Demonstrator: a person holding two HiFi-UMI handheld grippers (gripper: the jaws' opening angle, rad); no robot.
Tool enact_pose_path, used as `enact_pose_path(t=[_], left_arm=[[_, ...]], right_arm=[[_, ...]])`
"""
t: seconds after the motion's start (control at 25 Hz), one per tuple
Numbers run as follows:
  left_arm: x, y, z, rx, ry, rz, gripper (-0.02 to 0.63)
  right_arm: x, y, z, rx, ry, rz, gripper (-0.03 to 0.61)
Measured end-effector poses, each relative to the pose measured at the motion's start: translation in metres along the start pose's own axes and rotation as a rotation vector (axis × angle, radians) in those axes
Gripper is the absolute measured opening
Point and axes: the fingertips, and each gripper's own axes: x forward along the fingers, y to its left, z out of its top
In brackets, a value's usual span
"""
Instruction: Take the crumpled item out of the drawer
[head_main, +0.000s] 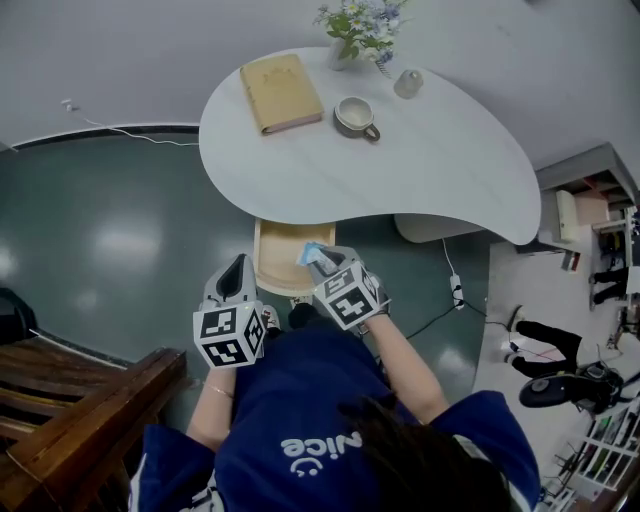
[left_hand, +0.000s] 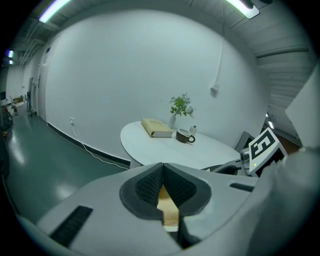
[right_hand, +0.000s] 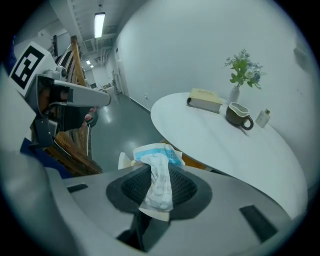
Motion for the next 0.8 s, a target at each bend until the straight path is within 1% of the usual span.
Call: enact_pose_path(t=[0.28, 0.44, 0.6, 0.8], left_arm=[[0.003, -0.021, 0.009, 0.032, -0.020, -0.052, 0.005], [0.002, -0.032, 0.014, 0.071, -0.033, -0.074, 0.005], [0.002, -0.039, 0.019, 0.086, -0.053, -0.089, 0.005], [-0.001, -0.044, 0.029, 0.107, -0.085, -0.099, 0.005]], right_arm=[[-0.020, -0.010, -0.001, 0.067, -0.060, -0.061, 0.107], [-0.035, -0.016, 0.004, 0.130, -0.123, -0.087, 0.107], [-0.050, -0.025, 0.010, 0.147, -0.187, -0.122, 0.107], [-0.073, -0.034, 0.018, 0.212, -0.274, -0.158, 0.107]])
